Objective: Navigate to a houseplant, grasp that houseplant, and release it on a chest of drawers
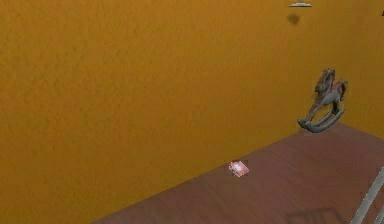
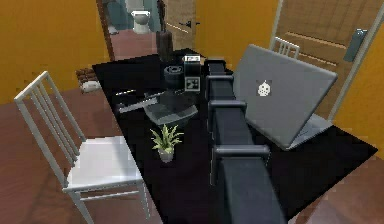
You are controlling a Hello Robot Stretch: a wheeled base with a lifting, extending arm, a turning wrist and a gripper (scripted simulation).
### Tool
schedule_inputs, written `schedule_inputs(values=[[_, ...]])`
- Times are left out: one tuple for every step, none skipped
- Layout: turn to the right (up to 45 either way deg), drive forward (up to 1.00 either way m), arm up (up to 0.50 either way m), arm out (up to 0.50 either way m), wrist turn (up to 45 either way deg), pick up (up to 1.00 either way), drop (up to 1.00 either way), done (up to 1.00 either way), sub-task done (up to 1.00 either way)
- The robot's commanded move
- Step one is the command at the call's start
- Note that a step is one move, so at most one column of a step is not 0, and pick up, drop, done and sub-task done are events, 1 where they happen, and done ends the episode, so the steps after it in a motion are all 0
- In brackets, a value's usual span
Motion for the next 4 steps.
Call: schedule_inputs(values=[[0.0, 0.0, 0.0, 0.0, 18.0, 0.0, 0.0, 0.0, 0.0], [0.0, 0.0, -0.3, 0.0, 0.0, 0.0, 0.0, 0.0, 0.0], [0.0, 0.0, 0.0, 0.0, 0.0, 1.0, 0.0, 0.0, 0.0], [0.0, 0.0, 0.1, 0.0, 0.0, 0.0, 0.0, 0.0, 0.0]])
